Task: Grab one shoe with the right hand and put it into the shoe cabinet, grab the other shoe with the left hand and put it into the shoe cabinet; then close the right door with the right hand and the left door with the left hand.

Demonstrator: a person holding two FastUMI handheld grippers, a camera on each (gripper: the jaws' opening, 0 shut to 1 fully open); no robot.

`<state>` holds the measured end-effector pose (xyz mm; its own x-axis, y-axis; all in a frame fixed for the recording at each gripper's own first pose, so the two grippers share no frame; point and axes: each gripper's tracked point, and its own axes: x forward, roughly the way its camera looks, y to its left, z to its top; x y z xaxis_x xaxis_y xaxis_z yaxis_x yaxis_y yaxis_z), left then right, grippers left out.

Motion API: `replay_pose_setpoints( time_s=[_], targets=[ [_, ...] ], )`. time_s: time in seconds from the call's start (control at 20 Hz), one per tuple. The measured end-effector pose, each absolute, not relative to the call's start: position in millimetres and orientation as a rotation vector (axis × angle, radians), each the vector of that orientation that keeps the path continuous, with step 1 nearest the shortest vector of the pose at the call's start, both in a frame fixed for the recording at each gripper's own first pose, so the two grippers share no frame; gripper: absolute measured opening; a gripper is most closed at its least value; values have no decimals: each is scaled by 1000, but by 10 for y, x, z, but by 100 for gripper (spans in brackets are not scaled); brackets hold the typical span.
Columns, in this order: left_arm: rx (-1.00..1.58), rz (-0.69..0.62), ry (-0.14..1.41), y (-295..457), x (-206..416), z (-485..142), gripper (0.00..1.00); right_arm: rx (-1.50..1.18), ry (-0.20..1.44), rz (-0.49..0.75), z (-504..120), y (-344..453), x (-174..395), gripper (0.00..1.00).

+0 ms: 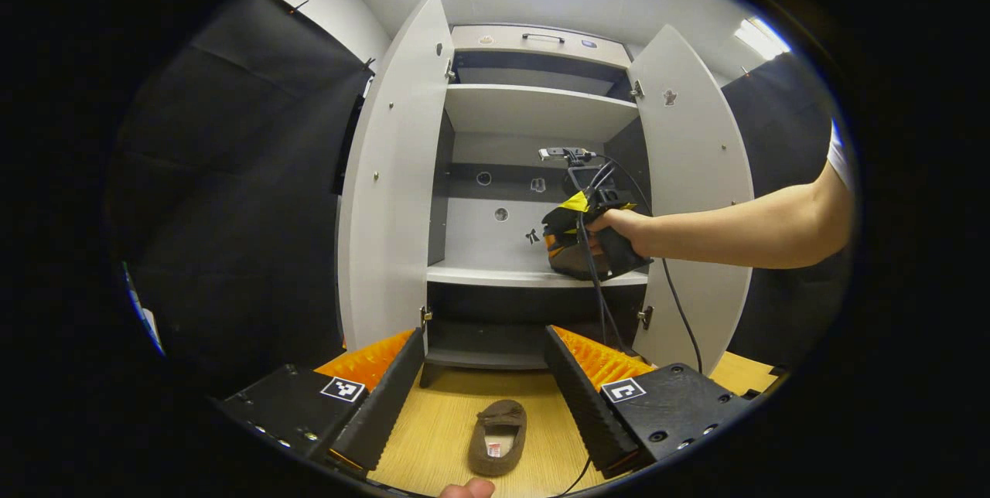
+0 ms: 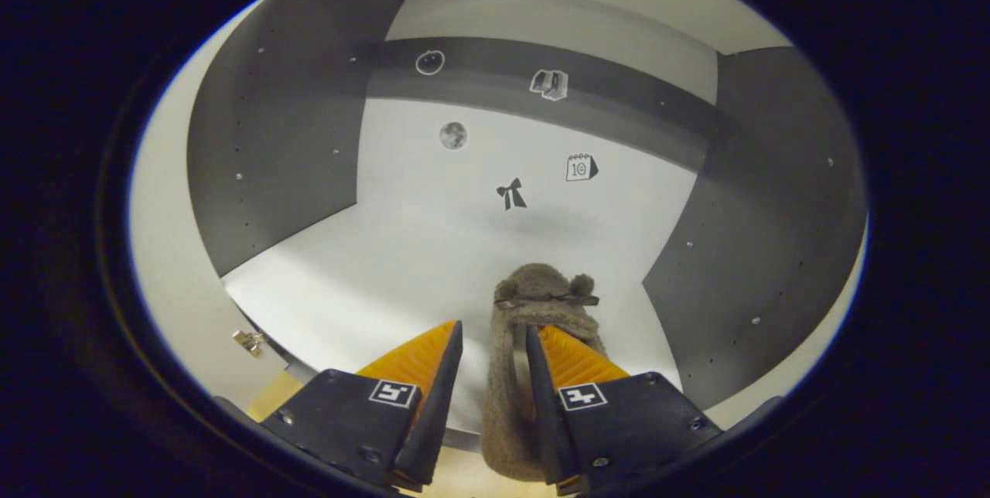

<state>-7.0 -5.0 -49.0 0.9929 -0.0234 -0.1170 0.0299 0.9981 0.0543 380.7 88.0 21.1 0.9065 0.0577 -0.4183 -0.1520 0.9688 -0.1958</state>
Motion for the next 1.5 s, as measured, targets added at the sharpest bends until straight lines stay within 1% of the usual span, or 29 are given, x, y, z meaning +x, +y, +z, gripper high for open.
replay_pose_setpoints(
  time_s=[0.05, 0.1, 0.15, 0.2, 0.25, 0.3, 0.35, 0.5, 0.55, 0.6, 0.65, 0.7, 0.85, 1.05, 1.25, 1.5],
  targets=[
    [57, -32, 115, -64, -54, -475, 95, -221, 400, 115, 304, 874, 3722, 54],
    [58, -35, 114, -73, -58, -475, 95, -218, 379, 121, 394, 857, 3642, 63],
    [60, -37, 114, -83, -58, -474, 95, -218, 351, 137, 513, 859, 3534, 60],
    [61, -39, 113, -93, -55, -470, 95, -226, 325, 147, 613, 858, 3417, 63],
    [61, -38, 109, -99, -54, -459, 95, -231, 297, 161, 714, 862, 3284, 70],
    [58, -39, 105, -110, -61, -451, 95, -238, 269, 174, 821, 871, 3135, 64],
    [51, -42, 102, -123, -61, -452, 95, -245, 232, 187, 926, 886, 2993, 65],
    [41, -61, 105, -170, -49, -457, 95, -246, 144, 214, 1152, 927, 2561, 81],
    [43, -66, 104, -187, -45, -452, 95, -224, 123, 221, 1196, 944, 2412, 76],
    [44, -70, 102, -200, -52, -447, 95, -199, 100, 231, 1236, 950, 2272, 85],
    [45, -74, 100, -222, -50, -438, 95, -177, 77, 235, 1273, 940, 2137, 82],
    [44, -79, 99, -242, -67, -436, 95, -159, 56, 234, 1283, 923, 2017, 84],
    [45, -94, 100, -299, -83, -434, 95, -128, 20, 228, 1182, 852, 1663, 86],
    [53, -118, 105, -383, -123, -434, 95, -76, 9, 207, 903, 759, 1328, 86],
    [36, -127, 117, -398, -173, -462, 95, -31, -65, 169, 576, 595, 1024, 86],
    [48, -121, 137, -371, -222, -508, 95, -8, -37, 104, 66, 387, 651, 86]
  ],
)
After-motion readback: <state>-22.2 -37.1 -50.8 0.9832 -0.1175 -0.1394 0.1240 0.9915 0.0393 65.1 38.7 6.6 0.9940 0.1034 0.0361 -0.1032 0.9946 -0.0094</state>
